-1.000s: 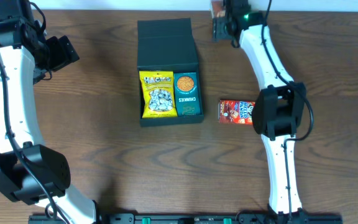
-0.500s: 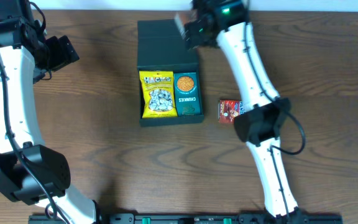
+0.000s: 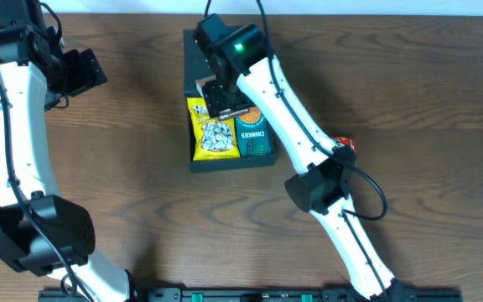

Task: Pack container
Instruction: 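Carry the Pocky box over the black box and lower it in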

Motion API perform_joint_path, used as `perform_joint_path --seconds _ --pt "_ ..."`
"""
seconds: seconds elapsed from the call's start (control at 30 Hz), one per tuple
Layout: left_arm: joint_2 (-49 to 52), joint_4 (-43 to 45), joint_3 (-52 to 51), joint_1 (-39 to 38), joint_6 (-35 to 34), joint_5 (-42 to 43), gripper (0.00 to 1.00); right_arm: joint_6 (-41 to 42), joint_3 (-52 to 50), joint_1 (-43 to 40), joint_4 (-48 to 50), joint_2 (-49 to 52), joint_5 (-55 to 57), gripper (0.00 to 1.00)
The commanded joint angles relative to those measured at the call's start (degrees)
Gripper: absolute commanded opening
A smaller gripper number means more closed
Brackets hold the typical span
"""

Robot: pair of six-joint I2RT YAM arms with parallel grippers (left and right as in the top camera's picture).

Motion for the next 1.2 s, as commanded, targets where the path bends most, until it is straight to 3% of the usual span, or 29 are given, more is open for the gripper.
perform_joint_path --seconds 0.0,0.27,0.37,0.4,0.67,0.83,1.17 --pt "0.00 0.02 -0.07 0.35 1.88 -0.04 0.95 3.06 0.26 1.64 -0.96 -0.24 -1.49 0.59" --pt "0.00 0.02 -0.07 0.35 1.92 -0.04 0.95 5.57 -0.81 1.97 -0.96 -0.24 -1.84 0.67" --pt "0.00 0.02 -0.07 0.35 1.90 -0.04 0.95 5.53 -1.14 1.99 -0.96 -0.24 -2.89 0.97" --pt "0.00 0.02 -0.07 0.35 1.90 -0.04 0.95 5.49 -1.14 1.99 -0.94 -0.24 -2.78 0.99" --pt "0.00 0.02 -0.07 0.35 1.88 -0.04 0.95 2.67 -1.14 0.85 1.51 -0.24 -1.75 0.99" --pt "0.00 -0.22 -0.07 0.35 1.88 -0.04 0.95 1.22 -1.16 -1.42 5.44 -0.24 8.79 0.99" --pt "0.00 -0.35 -0.07 0.35 1.88 -0.04 0.95 -17.99 -9.38 -8.46 8.28 -0.13 -0.26 0.99"
